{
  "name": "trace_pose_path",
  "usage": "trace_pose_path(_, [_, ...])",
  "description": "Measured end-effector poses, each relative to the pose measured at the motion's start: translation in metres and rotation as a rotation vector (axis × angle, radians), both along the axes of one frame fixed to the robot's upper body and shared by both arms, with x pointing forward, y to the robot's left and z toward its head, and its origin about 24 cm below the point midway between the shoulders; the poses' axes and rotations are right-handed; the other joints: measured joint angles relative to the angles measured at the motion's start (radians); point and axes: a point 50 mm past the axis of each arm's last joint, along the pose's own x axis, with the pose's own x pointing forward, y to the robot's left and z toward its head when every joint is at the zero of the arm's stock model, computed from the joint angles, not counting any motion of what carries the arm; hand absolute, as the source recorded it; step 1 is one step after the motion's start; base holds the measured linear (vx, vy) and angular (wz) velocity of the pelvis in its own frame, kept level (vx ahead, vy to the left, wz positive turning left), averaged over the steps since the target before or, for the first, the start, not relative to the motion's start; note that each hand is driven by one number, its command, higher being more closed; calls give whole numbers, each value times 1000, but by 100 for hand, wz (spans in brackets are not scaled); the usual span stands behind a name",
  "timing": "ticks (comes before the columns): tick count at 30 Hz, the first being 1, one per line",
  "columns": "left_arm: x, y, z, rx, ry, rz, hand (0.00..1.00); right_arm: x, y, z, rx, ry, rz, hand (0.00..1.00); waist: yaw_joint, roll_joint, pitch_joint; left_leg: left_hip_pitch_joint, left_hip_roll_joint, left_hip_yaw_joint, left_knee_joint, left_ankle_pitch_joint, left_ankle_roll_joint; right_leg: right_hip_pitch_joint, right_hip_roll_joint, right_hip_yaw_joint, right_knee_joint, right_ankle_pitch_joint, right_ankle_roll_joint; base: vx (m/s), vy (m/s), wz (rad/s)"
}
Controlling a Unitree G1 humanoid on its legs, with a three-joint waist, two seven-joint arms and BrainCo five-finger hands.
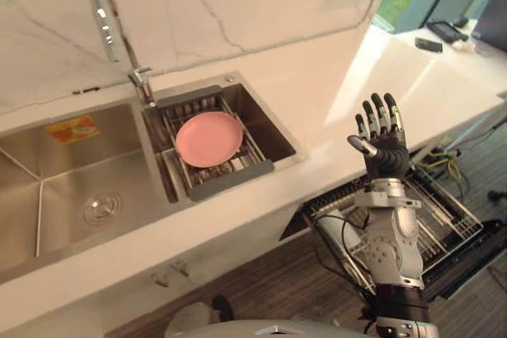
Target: Walk over to the sink, pick up the cup, carry it to the dishwasher, place the cup inside the dishwasher, then close the dishwasher door
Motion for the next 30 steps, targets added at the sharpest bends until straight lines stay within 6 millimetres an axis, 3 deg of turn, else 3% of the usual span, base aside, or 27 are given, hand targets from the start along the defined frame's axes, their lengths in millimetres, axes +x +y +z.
trace_pose_path(1, [1, 2, 1, 6, -8, -4, 0, -2, 0, -4, 14, 12, -2, 0, -13, 9, 5, 20, 0, -39, -21, 5, -5, -28, 61, 58, -12, -47, 40, 144, 66, 84])
trace_pose_path(2, [3, 3, 1, 9, -14, -8, 0, -3, -1, -5, 17, 16, -5, 0, -19, 2, 3, 29, -1, -58, -26, 5, -6, -31, 90, 76, -36, -64, 63, 153, 52, 99])
trace_pose_path(4, [15, 11, 3, 30, -37, -48, 0, -9, -9, -9, 51, 26, -26, 0, -27, -11, -5, 35, -22, -142, -48, 10, -12, -48, 204, 138, -243, -124, 150, 127, 22, 112])
trace_pose_path(6, [23, 12, 3, 27, -49, -71, 0, -11, -16, -7, 88, 13, -46, 0, -27, -17, -9, 38, -49, -197, -73, 19, -26, -47, 270, 182, -442, -141, 189, 140, -9, 103])
trace_pose_path(7, [23, 11, 3, 20, -46, -71, 0, -12, -19, -7, 103, 9, -54, 0, -28, -23, -13, 44, -66, -217, -89, 28, -22, -40, 284, 182, -519, -133, 186, 212, -31, 105])
trace_pose_path(9, [24, 11, 4, 12, -43, -76, 0, -12, -22, -6, 123, 2, -58, 0, -25, -40, -24, 61, -109, -262, -98, 37, -9, -10, 296, 176, -657, -59, 136, 219, -48, 71])
trace_pose_path(10, [24, 11, 4, 12, -43, -76, 0, -12, -22, -6, 122, 2, -58, 0, -25, -40, -24, 62, -109, -262, -98, 37, -9, -8, 296, 177, -658, -57, 136, 253, -37, 49])
trace_pose_path(11, [22, 3, 3, -10, -43, -74, 0, -9, -25, -3, 121, 3, -64, 0, -7, 11, -23, 72, -90, -269, -86, 32, -23, 45, 323, 155, -745, -17, 140, 275, -42, 23])
trace_pose_path(12, [22, 2, 3, -14, -43, -68, 0, -5, -23, 1, 122, -10, -51, 0, 0, 24, -23, 72, -82, -267, -86, 26, -33, 57, 335, 155, -769, -8, 138, 196, -25, 19])
trace_pose_path(16, [15, 2, 3, -26, -18, -91, 0, -2, -24, 4, 136, -3, -65, 0, -4, 27, -20, 91, -53, -266, -77, 2, -88, 110, 368, 149, -831, 3, 127, 138, -67, -8])
trace_pose_path(22, [12, 2, 3, -27, -16, -103, 0, -11, -28, -14, 135, 88, -87, 0, -17, 26, -20, 98, -31, -265, -93, -1, -94, 145, 391, 119, -879, 6, 123, 41, -50, 8])
trace_pose_path(27, [5, 1, 3, -27, -21, -106, 0, -13, -26, -18, 152, 96, -91, 0, -8, 24, -24, 98, -18, -233, -99, -8, -104, 159, 411, 134, -918, 27, 114, -35, -27, -8])
trace_pose_path(28, [9, 3, 3, -45, -60, -133, 0, -20, -28, -24, 104, 121, -100, 0, -17, 39, -39, 101, 4, -185, -93, -13, -113, 171, 440, 168, -967, 48, 103, -8, -9, -8])
trace_pose_path(30, [9, 3, 3, -45, -60, -133, 0, -20, -28, -24, 104, 121, -100, 0, -17, 39, -39, 101, 4, -185, -93, -13, -113, 171, 440, 168, -967, 48, 103, 0, 0, 0])
